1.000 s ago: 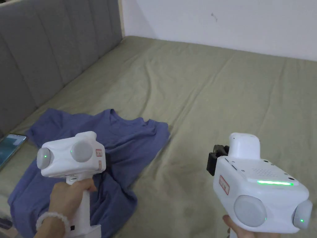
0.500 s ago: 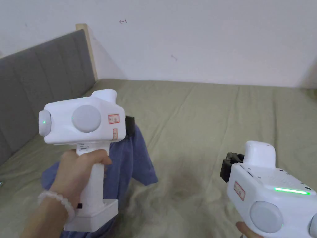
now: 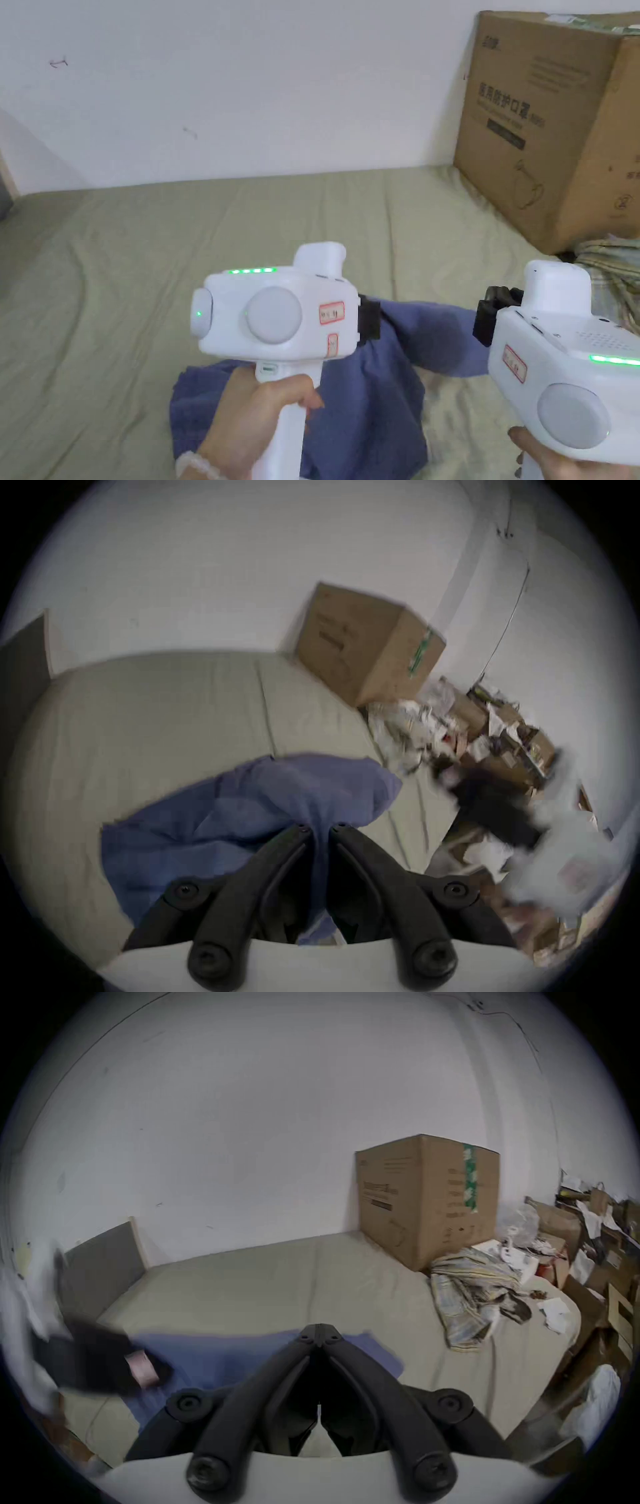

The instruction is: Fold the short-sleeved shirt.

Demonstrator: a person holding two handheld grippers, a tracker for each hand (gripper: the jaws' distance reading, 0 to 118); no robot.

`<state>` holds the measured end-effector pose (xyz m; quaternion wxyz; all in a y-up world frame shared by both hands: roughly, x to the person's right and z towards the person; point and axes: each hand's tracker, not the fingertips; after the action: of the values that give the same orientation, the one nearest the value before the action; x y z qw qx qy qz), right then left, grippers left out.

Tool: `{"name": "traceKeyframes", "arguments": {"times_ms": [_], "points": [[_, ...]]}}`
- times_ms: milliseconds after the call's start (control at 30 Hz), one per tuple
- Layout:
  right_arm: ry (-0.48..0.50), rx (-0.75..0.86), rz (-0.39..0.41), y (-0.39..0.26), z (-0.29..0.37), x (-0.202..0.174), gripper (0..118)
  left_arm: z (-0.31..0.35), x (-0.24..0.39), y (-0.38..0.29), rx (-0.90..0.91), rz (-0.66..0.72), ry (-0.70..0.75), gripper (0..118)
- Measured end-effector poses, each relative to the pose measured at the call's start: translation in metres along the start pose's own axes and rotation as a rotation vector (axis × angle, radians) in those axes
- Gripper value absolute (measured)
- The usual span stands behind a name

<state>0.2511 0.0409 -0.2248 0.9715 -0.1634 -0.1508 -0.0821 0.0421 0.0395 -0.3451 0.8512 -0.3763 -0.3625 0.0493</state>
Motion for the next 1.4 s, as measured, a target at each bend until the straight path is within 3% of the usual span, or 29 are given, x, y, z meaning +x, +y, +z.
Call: {"name": "traceKeyframes", "arguments": {"times_ms": [167,333,367,400,433,467,500,533,667,733,833,1000,1133,1267,1300,1333,1367,1400], "points": [[-0.04,-0.045,-0.026,-0.013,-0.005,0.023,1,-0.087,-0.012,-0.088,-0.279,0.051,0.044,3],[-0.035,-0.098,-0.035,-0.023,-0.011,0.025,1,-0.103,-0.008,-0.115,-0.303,0.039,0.069,4],[-0.031,-0.106,-0.029,-0.024,-0.012,0.023,1,-0.102,-0.009,-0.114,-0.298,0.036,0.066,11],[-0.028,-0.109,-0.024,-0.026,-0.013,0.021,1,-0.1,-0.011,-0.113,-0.298,0.037,0.063,24],[-0.022,-0.115,-0.019,-0.027,-0.013,0.019,0,-0.096,-0.012,-0.112,-0.295,0.043,0.061,48],[-0.015,-0.121,-0.015,-0.027,-0.015,0.016,1,-0.091,-0.013,-0.107,-0.295,0.048,0.057,89],[-0.009,-0.124,-0.013,-0.028,-0.016,0.013,0,-0.088,-0.015,-0.106,-0.294,0.058,0.053,109],[0.0,-0.13,-0.011,-0.028,-0.017,0.01,1,-0.081,-0.017,-0.104,-0.287,0.067,0.049,113],[0.04,-0.142,0.013,-0.029,-0.019,-0.006,1,-0.044,-0.032,-0.088,-0.221,0.071,0.07,107],[0.063,-0.148,0.027,-0.029,-0.02,-0.016,0,-0.018,-0.045,-0.08,-0.161,0.083,0.106,91],[0.101,-0.156,0.035,-0.031,-0.021,-0.029,0,0.017,-0.068,-0.086,-0.101,0.133,0.17,2],[0.152,-0.181,0.068,-0.04,-0.025,-0.053,1,0.042,-0.11,-0.137,-0.166,0.145,0.324,0],[0.19,-0.218,0.073,-0.048,-0.032,-0.069,1,0.053,-0.142,-0.168,-0.151,0.348,0.296,0],[0.204,-0.238,0.118,-0.049,-0.038,-0.082,1,0.057,-0.158,-0.164,-0.149,0.345,0.334,1],[0.205,-0.238,0.121,-0.049,-0.04,-0.083,1,0.058,-0.16,-0.162,-0.143,0.335,0.347,10],[0.205,-0.241,0.124,-0.048,-0.042,-0.085,1,0.058,-0.163,-0.16,-0.133,0.327,0.365,31],[0.206,-0.245,0.124,-0.047,-0.044,-0.086,1,0.057,-0.164,-0.157,-0.139,0.327,0.366,71],[0.208,-0.248,0.122,-0.047,-0.046,-0.087,0,0.056,-0.165,-0.155,-0.145,0.328,0.366,98]]}}
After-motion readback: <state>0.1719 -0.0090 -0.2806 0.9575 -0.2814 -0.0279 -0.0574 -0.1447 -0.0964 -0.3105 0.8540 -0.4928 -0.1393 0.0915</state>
